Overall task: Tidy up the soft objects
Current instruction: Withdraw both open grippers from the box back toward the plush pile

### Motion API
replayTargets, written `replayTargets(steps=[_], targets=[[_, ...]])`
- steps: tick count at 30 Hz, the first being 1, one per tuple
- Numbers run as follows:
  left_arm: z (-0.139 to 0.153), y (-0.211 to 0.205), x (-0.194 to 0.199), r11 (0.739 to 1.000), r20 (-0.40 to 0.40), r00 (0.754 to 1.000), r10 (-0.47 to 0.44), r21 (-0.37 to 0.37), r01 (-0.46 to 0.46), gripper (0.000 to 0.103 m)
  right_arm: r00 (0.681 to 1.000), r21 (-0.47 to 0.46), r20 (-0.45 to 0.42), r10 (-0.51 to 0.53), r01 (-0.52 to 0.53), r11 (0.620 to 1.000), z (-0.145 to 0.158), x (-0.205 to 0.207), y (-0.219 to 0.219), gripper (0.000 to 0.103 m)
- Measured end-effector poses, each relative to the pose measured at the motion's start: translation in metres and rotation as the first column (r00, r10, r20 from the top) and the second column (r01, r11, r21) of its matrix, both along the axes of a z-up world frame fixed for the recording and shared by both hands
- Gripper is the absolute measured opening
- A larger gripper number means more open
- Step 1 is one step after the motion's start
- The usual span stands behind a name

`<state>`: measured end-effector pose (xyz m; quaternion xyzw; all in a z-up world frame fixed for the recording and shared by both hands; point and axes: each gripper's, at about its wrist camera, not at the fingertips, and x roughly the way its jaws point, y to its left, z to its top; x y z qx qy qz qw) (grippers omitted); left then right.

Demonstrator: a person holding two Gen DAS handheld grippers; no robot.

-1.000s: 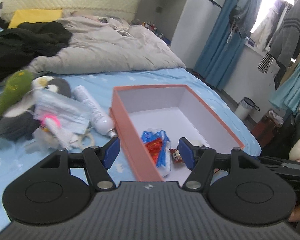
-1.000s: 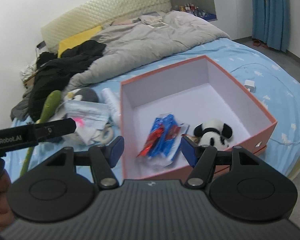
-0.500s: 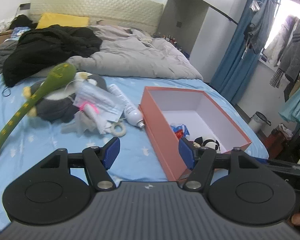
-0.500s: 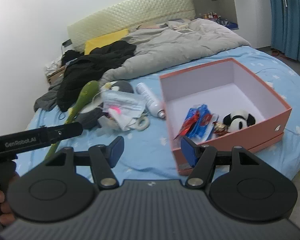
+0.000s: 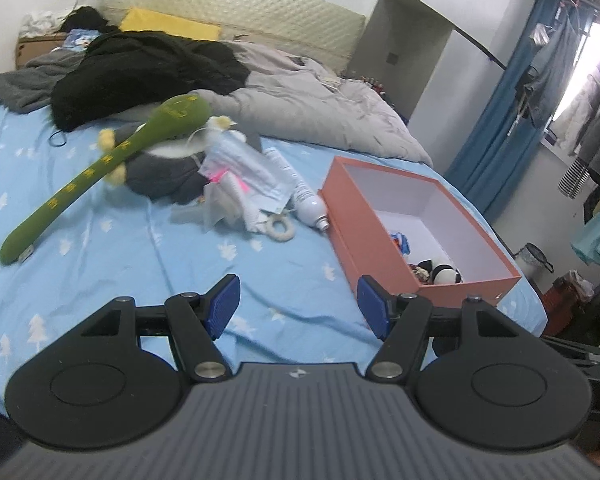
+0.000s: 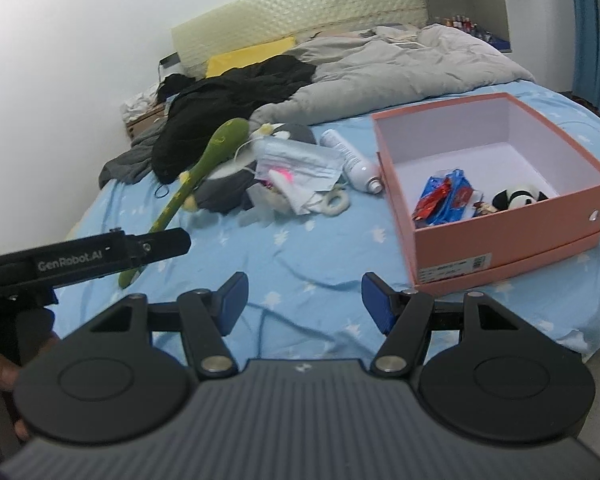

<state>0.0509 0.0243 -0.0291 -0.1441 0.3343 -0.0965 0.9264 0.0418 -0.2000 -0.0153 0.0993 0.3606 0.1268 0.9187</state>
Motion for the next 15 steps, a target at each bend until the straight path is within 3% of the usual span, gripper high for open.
replayTargets(steps=[15], targets=[[-0.038, 0.018, 0.014, 0.999, -0.038, 0.998, 0.045, -0.004, -0.045, 0.070, 0.999, -0.029, -0.028, 0.045, -0.046, 0.999, -0.032, 0.006, 0.020, 0.065]])
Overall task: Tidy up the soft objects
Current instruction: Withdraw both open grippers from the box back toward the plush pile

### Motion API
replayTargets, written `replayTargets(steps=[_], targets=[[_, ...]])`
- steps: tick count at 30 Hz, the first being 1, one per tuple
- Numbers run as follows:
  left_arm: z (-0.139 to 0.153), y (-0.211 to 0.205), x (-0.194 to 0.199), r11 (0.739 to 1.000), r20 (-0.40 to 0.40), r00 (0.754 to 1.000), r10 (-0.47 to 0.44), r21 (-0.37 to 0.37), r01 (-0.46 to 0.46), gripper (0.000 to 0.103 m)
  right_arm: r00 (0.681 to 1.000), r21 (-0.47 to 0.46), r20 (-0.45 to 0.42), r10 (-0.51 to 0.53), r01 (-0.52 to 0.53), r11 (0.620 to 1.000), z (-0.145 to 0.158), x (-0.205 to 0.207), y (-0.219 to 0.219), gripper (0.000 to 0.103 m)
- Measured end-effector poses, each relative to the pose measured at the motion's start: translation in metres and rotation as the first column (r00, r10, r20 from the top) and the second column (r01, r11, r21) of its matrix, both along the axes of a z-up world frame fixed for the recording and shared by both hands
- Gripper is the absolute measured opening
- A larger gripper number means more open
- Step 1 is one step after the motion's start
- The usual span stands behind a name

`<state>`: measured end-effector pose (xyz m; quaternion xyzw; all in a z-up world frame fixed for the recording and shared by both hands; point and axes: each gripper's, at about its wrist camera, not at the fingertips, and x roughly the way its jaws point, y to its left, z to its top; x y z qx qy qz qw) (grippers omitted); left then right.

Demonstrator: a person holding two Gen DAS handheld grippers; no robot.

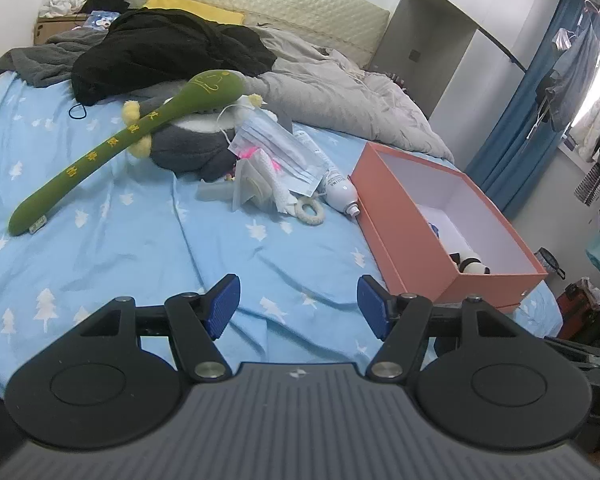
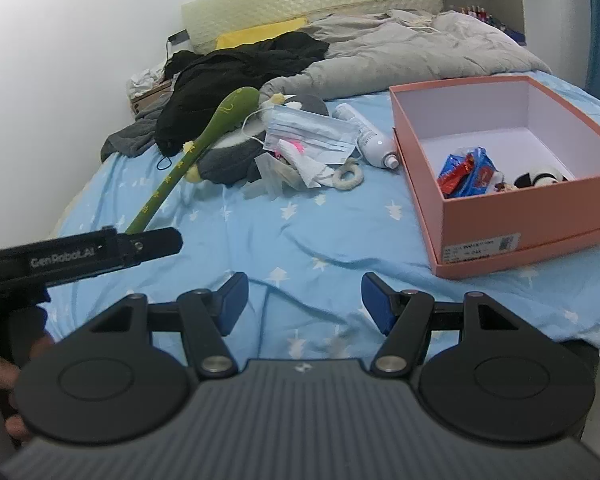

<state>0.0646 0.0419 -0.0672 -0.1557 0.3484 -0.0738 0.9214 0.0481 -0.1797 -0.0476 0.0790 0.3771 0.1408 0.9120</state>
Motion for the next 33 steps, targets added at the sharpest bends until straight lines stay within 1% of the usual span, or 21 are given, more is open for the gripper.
replayTargets(steps=[7, 10, 13, 17, 21, 25, 28, 30, 33], targets=[[-0.019, 0.006, 0.041, 1.000, -0.018, 1.000, 0.014, -0.016, -0.014, 0.070, 1.000, -0.007, -0.003, 0.012, -0.012, 1.000, -0.017, 0.024, 0.008, 0.065], [-0.029, 0.007, 0.063, 1.000, -0.024, 1.000, 0.020, -0.007, -0.020, 0.070, 1.000, -0.022, -0.010, 0.023, -0.023, 0.999, -0.027, 0.040, 0.013, 0.065], [-0.040, 0.010, 0.086, 0.999, -0.029, 0.999, 0.029, -0.015, -0.029, 0.070, 0.999, -0.032, -0.017, 0.028, -0.029, 0.999, -0.037, 0.058, 0.018, 0.065], [-0.056, 0.014, 0.116, 0.999, -0.040, 0.998, 0.039, -0.019, -0.040, 0.070, 0.999, -0.048, -0.026, 0.033, -0.034, 0.998, -0.053, 0.083, 0.023, 0.065], [-0.070, 0.018, 0.145, 0.998, -0.050, 0.998, 0.046, -0.040, -0.048, 0.070, 0.999, -0.060, -0.037, 0.036, -0.038, 0.997, -0.069, 0.112, 0.029, 0.064], [-0.084, 0.021, 0.172, 0.997, -0.043, 0.998, 0.036, -0.068, -0.039, 0.069, 0.998, -0.078, -0.040, 0.042, -0.045, 0.996, -0.082, 0.137, 0.037, 0.064], [-0.094, 0.022, 0.192, 0.997, -0.037, 0.998, 0.042, -0.066, -0.044, 0.068, 0.998, -0.085, -0.042, 0.040, -0.043, 0.995, -0.093, 0.158, 0.041, 0.064], [-0.100, 0.024, 0.205, 0.996, -0.042, 0.998, 0.052, -0.071, -0.054, 0.064, 0.999, -0.091, -0.043, 0.034, -0.038, 0.995, -0.100, 0.174, 0.043, 0.064], [-0.110, 0.030, 0.224, 0.993, -0.044, 0.997, 0.063, -0.099, -0.067, 0.063, 0.999, -0.100, -0.040, 0.027, -0.031, 0.994, -0.110, 0.194, 0.046, 0.063]])
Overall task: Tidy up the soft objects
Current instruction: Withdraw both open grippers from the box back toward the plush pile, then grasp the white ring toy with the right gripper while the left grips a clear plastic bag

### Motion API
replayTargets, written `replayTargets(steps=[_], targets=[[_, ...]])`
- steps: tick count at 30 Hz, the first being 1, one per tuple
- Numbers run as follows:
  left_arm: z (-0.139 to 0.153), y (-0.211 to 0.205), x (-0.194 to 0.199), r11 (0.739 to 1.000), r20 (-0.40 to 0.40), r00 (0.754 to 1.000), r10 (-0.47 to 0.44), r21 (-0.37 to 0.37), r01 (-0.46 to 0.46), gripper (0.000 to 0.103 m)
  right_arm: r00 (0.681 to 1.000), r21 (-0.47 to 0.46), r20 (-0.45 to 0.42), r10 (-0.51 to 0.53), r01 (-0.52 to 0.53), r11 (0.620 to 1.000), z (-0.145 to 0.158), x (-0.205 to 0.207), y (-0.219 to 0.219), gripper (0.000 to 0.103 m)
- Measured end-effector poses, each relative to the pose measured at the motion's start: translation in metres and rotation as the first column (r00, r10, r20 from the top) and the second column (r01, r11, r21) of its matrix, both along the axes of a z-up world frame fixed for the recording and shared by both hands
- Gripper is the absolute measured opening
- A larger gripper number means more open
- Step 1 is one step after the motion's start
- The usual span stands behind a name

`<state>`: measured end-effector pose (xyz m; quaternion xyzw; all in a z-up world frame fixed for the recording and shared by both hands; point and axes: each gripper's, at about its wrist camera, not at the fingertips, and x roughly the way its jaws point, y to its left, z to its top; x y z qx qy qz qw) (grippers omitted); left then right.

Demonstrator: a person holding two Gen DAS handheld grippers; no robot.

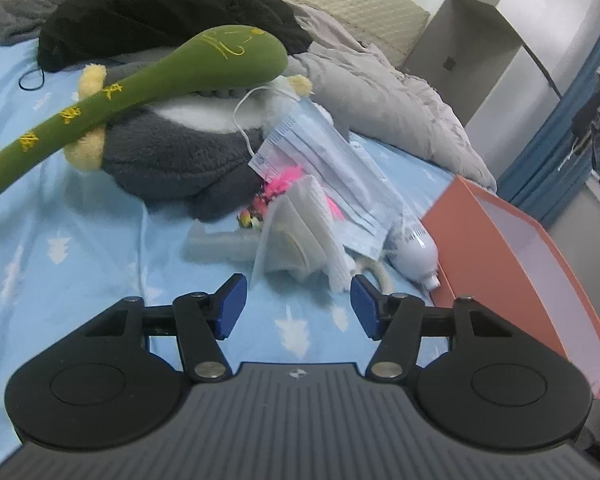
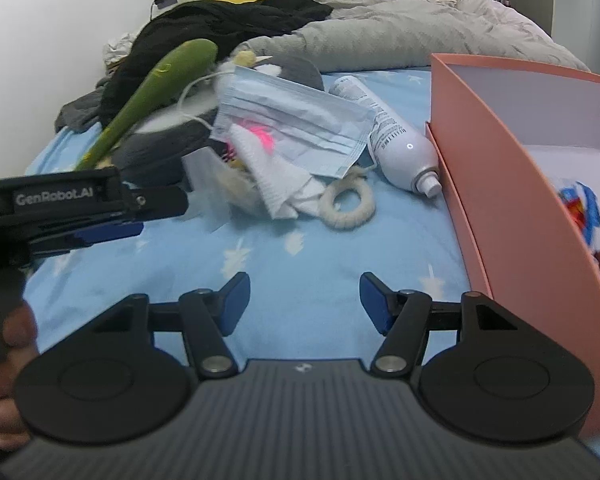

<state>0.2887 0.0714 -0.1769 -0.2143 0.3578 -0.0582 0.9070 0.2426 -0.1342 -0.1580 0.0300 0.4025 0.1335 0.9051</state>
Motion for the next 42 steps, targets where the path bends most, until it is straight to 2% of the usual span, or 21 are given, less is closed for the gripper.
replayTargets(steps=[13, 17, 19, 20, 23, 26, 28, 33, 42], targets=[[-0.033, 0.006, 0.055, 0.993, -0.017, 0.999, 0.038, -0.109, -0.039, 0.063, 0.999, -0.059, 0.035, -0.024, 0.026, 0.998, -0.037, 0.075, 0.012, 0.062], [-0.037, 0.000, 0.066, 0.994, -0.033, 0.998, 0.060, -0.093, -0.063, 0.050, 0.999, -0.095, 0.029, -0.024, 0.026, 0.995, -0.051, 0.087, 0.016, 0.061], [-0.040, -0.001, 0.070, 0.994, -0.037, 0.997, 0.060, -0.085, -0.063, 0.045, 0.999, -0.100, 0.026, -0.026, 0.028, 0.995, -0.056, 0.091, 0.017, 0.056], [-0.040, -0.002, 0.071, 0.995, -0.036, 0.998, 0.059, -0.081, -0.061, 0.043, 0.999, -0.111, 0.035, -0.022, 0.026, 0.993, -0.057, 0.091, 0.019, 0.055], [-0.042, -0.002, 0.072, 0.995, -0.037, 0.998, 0.055, -0.084, -0.058, 0.035, 0.998, -0.133, 0.051, -0.021, 0.028, 0.991, -0.059, 0.091, 0.021, 0.042], [-0.043, -0.005, 0.070, 0.997, -0.038, 0.998, 0.047, -0.066, -0.049, 0.022, 0.998, -0.136, 0.055, -0.028, 0.035, 0.990, -0.059, 0.091, 0.021, 0.025], [-0.042, -0.007, 0.069, 0.997, -0.038, 0.998, 0.050, -0.063, -0.053, 0.018, 0.998, -0.139, 0.052, -0.032, 0.039, 0.990, -0.057, 0.091, 0.021, 0.020], [-0.036, -0.007, 0.060, 0.996, -0.041, 0.998, 0.053, -0.070, -0.056, 0.011, 0.999, -0.129, 0.044, -0.028, 0.034, 0.991, -0.049, 0.084, 0.019, 0.019], [-0.013, -0.009, 0.028, 0.998, -0.023, 0.999, 0.046, -0.040, -0.047, 0.010, 0.998, -0.109, 0.042, -0.039, 0.044, 0.993, -0.029, 0.051, 0.012, 0.019]])
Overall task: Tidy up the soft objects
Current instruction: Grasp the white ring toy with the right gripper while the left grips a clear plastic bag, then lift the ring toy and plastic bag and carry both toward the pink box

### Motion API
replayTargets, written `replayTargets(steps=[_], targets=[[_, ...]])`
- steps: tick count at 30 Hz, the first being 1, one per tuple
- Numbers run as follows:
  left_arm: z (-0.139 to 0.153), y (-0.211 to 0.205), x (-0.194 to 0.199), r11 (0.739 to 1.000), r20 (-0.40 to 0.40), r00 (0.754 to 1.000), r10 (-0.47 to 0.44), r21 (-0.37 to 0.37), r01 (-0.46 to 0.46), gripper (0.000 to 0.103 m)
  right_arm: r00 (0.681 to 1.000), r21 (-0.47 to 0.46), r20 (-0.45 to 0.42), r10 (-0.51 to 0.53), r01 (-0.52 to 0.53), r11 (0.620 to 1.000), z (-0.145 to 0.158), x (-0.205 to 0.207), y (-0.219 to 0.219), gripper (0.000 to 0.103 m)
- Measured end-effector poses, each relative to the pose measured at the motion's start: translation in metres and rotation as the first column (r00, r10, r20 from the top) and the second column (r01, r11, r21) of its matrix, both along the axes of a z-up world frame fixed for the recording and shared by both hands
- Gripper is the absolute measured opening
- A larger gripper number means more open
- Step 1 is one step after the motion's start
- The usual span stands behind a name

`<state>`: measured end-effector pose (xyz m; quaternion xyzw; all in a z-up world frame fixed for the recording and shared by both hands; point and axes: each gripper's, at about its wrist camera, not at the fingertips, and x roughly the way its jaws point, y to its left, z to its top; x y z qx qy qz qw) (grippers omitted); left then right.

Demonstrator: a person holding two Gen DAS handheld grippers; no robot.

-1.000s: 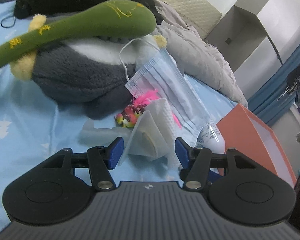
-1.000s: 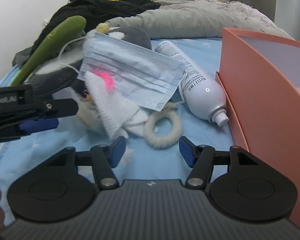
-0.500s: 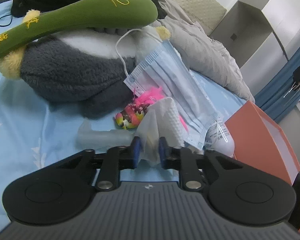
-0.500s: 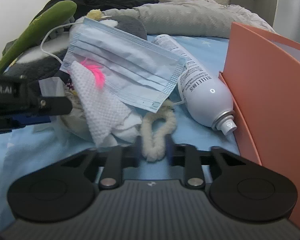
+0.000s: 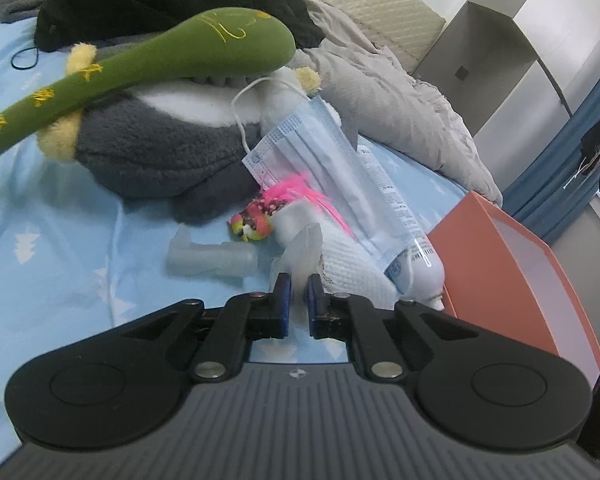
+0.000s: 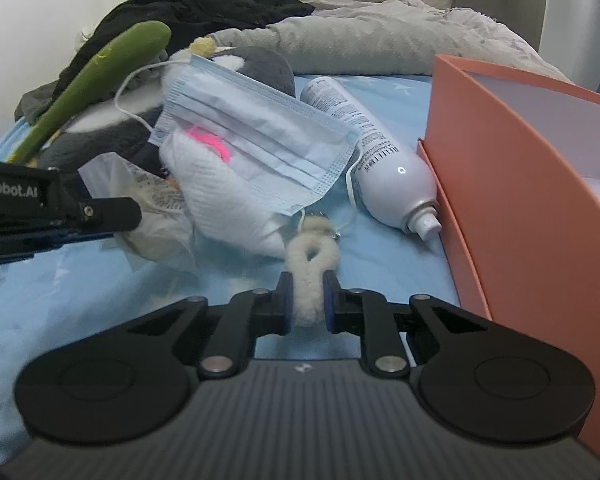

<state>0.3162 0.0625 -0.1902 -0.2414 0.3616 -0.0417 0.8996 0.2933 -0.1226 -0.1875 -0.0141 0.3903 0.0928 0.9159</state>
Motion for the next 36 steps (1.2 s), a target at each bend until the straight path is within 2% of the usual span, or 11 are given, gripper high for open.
replayTargets(steps=[22, 36], targets=[[0.021, 0.000, -0.102, 0.998, -0.019, 1.000, -0.024, 0.056, 0.025, 0.010, 0.998, 0.031, -0.055, 0.036, -0.034, 0.999, 0.028, -0.095, -0.007, 0.019], [0.042, -0.015, -0.140, 0.995, -0.026, 0.998, -0.054, 0.081, 0.056, 0.010, 0.997, 0.063, -0.057, 0.044, -0.041, 0.997, 0.051, -0.137, -0.020, 0.019]])
